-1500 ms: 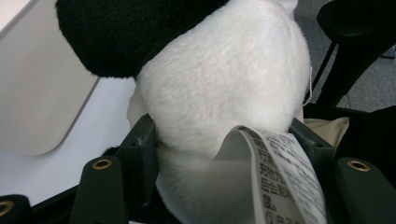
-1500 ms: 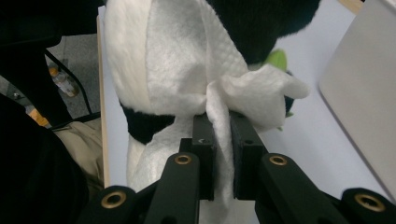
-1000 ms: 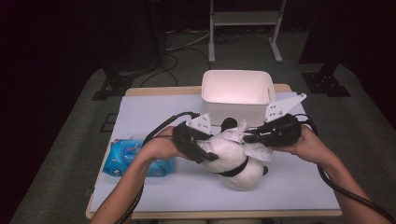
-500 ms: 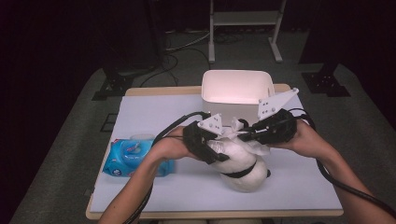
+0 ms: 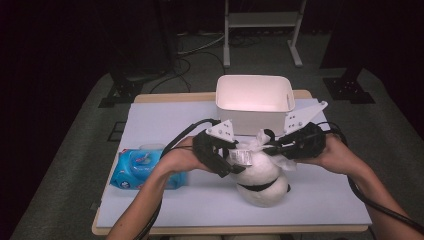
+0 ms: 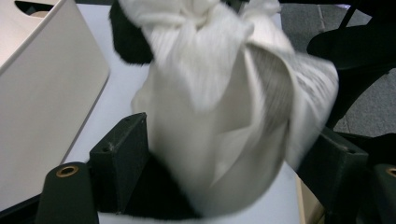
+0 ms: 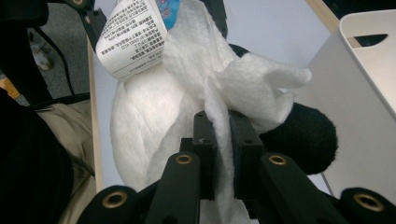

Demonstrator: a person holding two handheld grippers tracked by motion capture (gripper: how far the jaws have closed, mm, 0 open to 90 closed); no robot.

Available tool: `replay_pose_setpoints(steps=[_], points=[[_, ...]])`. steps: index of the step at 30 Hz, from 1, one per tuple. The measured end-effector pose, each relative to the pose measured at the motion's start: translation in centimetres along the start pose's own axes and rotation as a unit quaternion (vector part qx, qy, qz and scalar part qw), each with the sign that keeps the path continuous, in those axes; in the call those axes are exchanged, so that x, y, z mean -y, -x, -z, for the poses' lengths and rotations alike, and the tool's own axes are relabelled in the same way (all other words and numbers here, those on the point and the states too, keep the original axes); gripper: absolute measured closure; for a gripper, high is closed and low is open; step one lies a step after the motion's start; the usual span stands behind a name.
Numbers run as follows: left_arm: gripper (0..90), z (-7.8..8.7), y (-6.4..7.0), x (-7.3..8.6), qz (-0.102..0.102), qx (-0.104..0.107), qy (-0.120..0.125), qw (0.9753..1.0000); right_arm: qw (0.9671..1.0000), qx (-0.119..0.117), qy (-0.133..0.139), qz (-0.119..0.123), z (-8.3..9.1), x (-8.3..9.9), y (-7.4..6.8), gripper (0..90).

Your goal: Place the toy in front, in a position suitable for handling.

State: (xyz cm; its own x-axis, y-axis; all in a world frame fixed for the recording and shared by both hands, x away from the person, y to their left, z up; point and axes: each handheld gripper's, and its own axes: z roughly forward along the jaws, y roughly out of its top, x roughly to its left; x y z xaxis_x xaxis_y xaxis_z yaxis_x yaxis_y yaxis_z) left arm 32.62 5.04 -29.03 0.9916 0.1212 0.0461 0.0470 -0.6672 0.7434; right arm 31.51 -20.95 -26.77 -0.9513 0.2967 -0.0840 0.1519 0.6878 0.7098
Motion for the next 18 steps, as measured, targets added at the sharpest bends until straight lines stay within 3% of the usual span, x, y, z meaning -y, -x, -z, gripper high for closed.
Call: replay_pose_setpoints(steps=[6, 18], points=[[20.3, 0.2, -0.3, 1.2, 0.019, -0.003, 0.005, 0.9998, 1.0000, 0.002, 0.004, -0.005, 0.5, 0.7, 0.0, 82.1], [17.4, -1.2, -0.5, 3.5, 0.048, 0.008, 0.006, 0.9988, 0.9998, 0.012, 0.009, -0.012, 1.2, 1.8, -0.2, 82.1]])
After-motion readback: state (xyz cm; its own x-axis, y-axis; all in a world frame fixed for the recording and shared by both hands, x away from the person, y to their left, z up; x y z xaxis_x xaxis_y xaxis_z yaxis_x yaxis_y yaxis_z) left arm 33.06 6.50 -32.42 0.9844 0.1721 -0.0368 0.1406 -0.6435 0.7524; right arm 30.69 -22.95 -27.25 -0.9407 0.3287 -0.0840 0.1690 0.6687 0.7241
